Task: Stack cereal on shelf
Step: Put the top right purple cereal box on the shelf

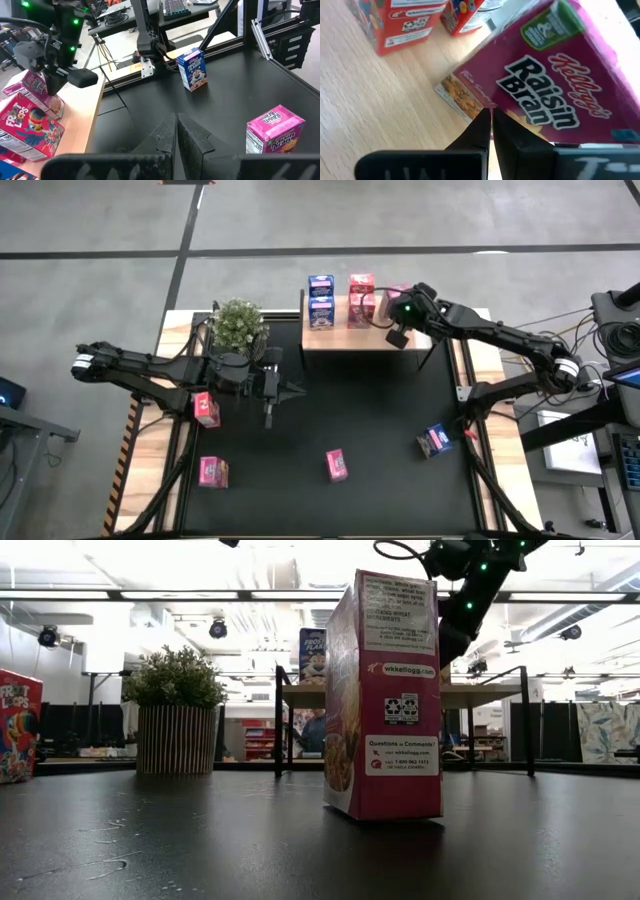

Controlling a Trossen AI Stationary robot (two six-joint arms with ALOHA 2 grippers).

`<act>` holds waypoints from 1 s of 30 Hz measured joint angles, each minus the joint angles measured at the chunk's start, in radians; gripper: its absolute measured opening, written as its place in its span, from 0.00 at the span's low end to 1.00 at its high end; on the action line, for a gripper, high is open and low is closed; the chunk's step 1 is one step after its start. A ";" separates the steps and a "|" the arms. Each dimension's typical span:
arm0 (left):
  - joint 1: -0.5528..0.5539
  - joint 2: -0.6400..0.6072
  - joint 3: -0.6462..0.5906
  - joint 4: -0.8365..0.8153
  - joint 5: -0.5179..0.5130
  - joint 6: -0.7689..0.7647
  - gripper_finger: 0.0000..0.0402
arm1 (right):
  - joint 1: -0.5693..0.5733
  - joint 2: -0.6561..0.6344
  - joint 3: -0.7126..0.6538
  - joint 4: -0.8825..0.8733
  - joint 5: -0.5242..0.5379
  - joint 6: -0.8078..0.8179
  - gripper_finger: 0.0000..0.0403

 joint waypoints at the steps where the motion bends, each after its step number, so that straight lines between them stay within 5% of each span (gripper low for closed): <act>1: 0.000 0.000 0.000 0.000 0.000 0.000 0.00 | -0.006 0.000 0.000 0.004 -0.010 0.000 0.02; 8: 0.000 0.000 0.000 0.000 0.000 0.000 0.00 | -0.016 0.000 0.000 0.033 -0.144 0.029 0.02; 30: 0.000 0.000 0.000 -0.002 0.000 0.000 0.00 | -0.050 0.000 0.000 0.137 -0.098 0.062 0.02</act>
